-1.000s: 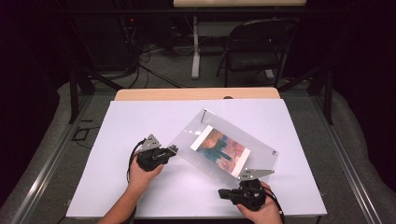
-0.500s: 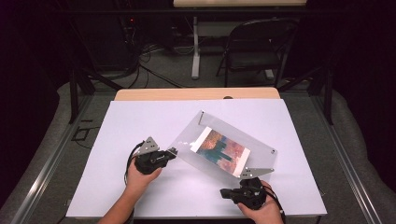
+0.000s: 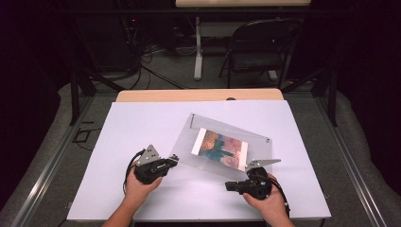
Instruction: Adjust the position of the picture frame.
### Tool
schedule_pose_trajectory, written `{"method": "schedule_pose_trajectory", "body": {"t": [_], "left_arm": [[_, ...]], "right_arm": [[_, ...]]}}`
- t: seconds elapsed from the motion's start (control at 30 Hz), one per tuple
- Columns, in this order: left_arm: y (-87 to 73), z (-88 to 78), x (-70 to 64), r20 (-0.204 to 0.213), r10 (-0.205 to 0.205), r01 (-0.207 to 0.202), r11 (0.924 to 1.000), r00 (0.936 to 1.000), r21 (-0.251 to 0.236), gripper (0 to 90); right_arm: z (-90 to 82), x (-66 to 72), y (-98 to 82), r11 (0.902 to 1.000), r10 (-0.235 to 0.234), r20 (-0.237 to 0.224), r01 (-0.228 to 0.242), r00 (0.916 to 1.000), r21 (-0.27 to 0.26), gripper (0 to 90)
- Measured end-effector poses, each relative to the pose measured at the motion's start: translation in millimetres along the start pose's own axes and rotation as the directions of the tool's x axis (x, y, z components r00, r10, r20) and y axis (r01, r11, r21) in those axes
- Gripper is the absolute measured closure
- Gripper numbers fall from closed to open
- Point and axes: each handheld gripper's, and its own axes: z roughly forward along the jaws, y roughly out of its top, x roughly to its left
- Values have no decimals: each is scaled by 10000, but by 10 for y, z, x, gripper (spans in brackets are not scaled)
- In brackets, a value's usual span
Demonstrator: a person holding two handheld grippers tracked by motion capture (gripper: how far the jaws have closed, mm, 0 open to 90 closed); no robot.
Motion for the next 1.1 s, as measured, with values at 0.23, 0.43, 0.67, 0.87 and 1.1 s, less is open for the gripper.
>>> {"method": "schedule_pose_trajectory", "body": {"t": [0.23,0.43,0.67,0.87,1.1], "left_arm": [[-13,11,-96,299,14,-16,10000,9996,58,855],[-39,49,-173,530,-78,72,9999,9986,109,855],[-70,114,-327,812,-97,81,9998,9967,197,855],[-57,233,-401,927,-135,115,9997,9956,221,854],[26,432,-543,1411,-65,22,9995,9900,313,853]], "right_arm": [[1,-180,157,9978,641,294,-636,9975,-165,900],[26,-387,314,9932,1162,625,-1159,9913,-83,900],[66,-559,436,9898,1423,995,-1418,9848,-120,900],[65,-677,461,9896,1439,1454,-1417,9789,-251,900],[-74,-772,435,9888,1467,2028,-1376,9682,-584,900]]}}
